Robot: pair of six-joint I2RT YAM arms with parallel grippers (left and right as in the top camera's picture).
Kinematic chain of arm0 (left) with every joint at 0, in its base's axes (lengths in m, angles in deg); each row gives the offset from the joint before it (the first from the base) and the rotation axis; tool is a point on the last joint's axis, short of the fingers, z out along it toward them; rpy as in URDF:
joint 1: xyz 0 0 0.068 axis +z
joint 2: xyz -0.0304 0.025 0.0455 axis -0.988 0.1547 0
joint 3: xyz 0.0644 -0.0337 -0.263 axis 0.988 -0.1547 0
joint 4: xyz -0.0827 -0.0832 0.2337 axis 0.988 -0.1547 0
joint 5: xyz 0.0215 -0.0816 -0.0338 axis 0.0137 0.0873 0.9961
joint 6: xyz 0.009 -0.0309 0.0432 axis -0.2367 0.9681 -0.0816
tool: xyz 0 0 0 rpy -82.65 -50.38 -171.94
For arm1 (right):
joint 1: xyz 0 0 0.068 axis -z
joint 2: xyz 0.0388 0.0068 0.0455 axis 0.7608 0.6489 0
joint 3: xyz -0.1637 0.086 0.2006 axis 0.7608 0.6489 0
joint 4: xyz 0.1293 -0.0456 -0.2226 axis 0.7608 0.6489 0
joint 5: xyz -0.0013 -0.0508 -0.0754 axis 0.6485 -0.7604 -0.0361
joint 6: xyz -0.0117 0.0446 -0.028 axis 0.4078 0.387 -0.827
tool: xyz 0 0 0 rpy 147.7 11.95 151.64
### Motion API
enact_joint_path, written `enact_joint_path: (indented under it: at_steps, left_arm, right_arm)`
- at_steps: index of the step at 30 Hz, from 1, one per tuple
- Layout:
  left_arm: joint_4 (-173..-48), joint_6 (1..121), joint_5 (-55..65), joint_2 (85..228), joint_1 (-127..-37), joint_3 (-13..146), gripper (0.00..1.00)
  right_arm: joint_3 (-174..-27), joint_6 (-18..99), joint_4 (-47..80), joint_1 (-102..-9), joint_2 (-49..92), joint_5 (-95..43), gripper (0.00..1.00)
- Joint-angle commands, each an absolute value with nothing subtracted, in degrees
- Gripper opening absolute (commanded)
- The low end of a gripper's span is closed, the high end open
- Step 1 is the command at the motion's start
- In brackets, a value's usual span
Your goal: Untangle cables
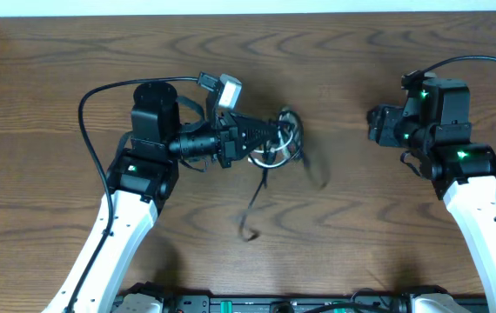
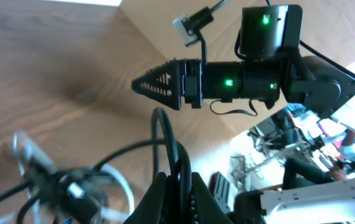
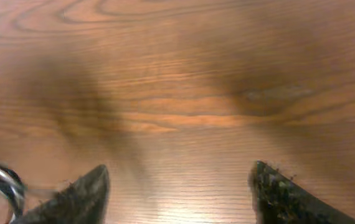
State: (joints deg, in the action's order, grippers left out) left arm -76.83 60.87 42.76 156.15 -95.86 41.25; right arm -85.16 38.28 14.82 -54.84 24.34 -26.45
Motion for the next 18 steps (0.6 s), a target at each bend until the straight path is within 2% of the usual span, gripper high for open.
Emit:
enact_joint_path:
  at_steps: [1,4,9,16,18]
  left_arm:
    - [-77.7,60.8,44.9,158.6,-95.6,41.8,0.08]
    - [-77.8,60.9,46.5,160.9,-95.6,41.8,0.08]
    - [-76.0,60.5,54.7,161.8,-95.6,41.8,0.07]
    - [-75.6,60.6,55.5,161.8,-95.6,41.8,0.08]
    - [-75.6,60.7,55.5,161.8,-95.6,41.8,0.07]
  right_arm:
    - [-85.6,29.6,13.2,-54.4,24.4,-4.8,0.84]
    - [-85.6,28.1,12.9,-54.7,24.4,5.6,0.86]
    - [-85.5,25.8,16.3,-56.0,27.2,5.3,0.88]
    - [-85.5,18.9,16.0,-60.6,34.3,6.4,0.88]
    - [-85.5,18.8,13.9,-61.8,37.9,5.9,0.85]
